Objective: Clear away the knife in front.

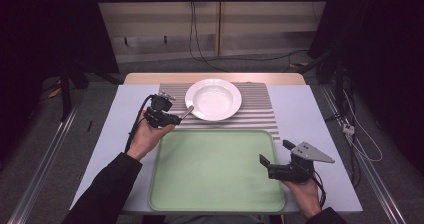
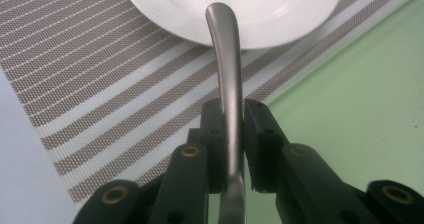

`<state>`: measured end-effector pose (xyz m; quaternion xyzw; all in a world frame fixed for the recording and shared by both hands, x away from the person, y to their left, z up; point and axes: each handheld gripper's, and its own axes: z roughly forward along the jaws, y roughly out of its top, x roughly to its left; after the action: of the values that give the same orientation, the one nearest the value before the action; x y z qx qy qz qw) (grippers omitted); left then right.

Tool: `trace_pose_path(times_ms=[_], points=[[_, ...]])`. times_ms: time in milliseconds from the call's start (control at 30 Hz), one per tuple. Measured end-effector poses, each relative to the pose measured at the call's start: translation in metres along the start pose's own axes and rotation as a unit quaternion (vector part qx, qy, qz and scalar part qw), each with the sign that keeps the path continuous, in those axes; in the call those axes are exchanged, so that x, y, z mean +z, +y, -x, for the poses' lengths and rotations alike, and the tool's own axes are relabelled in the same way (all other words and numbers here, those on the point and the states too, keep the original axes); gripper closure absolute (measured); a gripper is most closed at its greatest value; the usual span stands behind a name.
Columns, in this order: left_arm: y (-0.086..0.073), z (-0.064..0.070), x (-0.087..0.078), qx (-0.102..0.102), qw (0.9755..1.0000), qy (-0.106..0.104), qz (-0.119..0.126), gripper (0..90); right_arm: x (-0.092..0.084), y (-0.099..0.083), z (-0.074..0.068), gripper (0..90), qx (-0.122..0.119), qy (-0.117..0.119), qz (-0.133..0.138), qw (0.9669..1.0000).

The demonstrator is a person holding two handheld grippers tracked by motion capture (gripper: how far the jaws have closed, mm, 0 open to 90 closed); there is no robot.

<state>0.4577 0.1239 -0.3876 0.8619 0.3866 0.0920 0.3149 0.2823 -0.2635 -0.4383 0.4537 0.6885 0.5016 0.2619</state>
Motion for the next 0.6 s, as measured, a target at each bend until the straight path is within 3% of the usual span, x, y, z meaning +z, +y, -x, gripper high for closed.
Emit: trace_pose_path(times_ms=[400,600], points=[[-0.011,0.027,0.006,0.022,0.9992,-0.027,-0.021,80.0,0.001,0.0,0.0,1.4,-0.003,-0.001,0.0,1.0],[-0.021,0.037,0.009,0.017,0.999,-0.031,-0.029,80.0,0.001,0.0,-0.001,1.4,-0.004,-0.001,-0.001,1.0]])
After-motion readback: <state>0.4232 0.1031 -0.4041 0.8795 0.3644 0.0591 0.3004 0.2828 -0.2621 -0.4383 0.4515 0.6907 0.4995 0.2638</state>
